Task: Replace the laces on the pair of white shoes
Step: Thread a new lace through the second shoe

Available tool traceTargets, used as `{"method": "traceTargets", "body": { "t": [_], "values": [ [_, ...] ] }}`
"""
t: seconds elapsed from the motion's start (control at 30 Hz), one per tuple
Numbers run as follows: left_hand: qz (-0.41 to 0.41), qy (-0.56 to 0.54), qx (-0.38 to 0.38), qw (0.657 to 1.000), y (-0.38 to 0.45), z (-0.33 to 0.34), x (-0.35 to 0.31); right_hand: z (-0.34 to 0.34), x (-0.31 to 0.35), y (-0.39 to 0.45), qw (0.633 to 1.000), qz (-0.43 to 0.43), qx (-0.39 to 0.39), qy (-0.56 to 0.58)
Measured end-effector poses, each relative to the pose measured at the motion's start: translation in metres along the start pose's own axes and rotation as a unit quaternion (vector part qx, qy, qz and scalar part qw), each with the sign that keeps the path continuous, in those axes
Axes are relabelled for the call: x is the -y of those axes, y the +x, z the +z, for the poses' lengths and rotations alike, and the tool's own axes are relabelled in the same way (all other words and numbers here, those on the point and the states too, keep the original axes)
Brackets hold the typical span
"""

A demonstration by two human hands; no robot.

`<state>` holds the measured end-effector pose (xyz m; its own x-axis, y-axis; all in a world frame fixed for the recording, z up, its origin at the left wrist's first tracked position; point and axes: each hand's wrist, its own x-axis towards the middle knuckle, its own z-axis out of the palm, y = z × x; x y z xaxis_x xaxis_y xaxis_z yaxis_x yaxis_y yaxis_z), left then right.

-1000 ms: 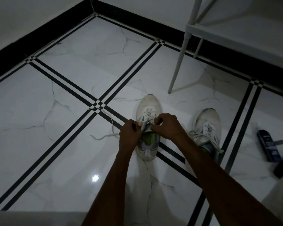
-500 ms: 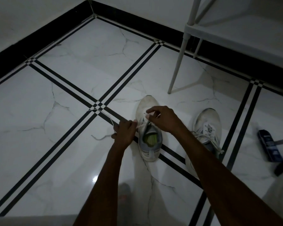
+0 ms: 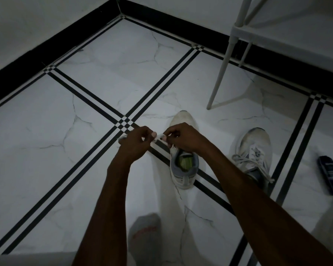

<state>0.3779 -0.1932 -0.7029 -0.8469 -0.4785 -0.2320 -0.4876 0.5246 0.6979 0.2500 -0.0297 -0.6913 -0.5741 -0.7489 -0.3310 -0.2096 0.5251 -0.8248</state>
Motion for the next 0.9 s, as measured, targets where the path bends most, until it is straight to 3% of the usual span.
{"method": "traceTargets", "body": {
  "t": [0.17, 0.33, 0.4, 0.47, 0.57, 0.63, 0.77, 0.9],
  "values": [
    [-0.004, -0.061, 0.037, 0.997, -0.002, 0.007, 0.010, 0.000, 0.006, -0.004, 1.000, 0.010, 0.027, -0.001],
    [-0.019, -0.070, -0.023, 0.997, -0.005, 0.001, 0.010, -0.003, 0.009, -0.006, 0.988, 0.052, 0.135, -0.046],
    [-0.029, -0.068, -0.033, 0.997, -0.008, -0.001, 0.006, -0.012, 0.005, -0.005, 0.990, 0.072, 0.108, -0.057],
    [-0.045, -0.021, -0.026, 0.998, -0.006, -0.001, 0.014, -0.022, -0.003, -0.003, 0.994, 0.081, 0.024, -0.070],
    [-0.077, 0.117, 0.082, 0.987, 0.001, 0.004, 0.020, -0.028, -0.011, -0.002, 0.992, 0.068, -0.052, -0.092],
    [-0.092, 0.166, 0.104, 0.976, 0.001, 0.014, 0.016, -0.024, -0.013, -0.002, 0.992, 0.066, -0.054, -0.089],
    [-0.114, 0.149, 0.084, 0.979, 0.003, 0.030, 0.007, -0.018, -0.015, -0.003, 0.992, 0.060, -0.043, -0.106],
    [-0.037, 0.017, 0.058, 0.997, 0.004, 0.051, -0.004, -0.017, -0.018, -0.006, 0.992, 0.043, -0.063, -0.101]
  ]
}}
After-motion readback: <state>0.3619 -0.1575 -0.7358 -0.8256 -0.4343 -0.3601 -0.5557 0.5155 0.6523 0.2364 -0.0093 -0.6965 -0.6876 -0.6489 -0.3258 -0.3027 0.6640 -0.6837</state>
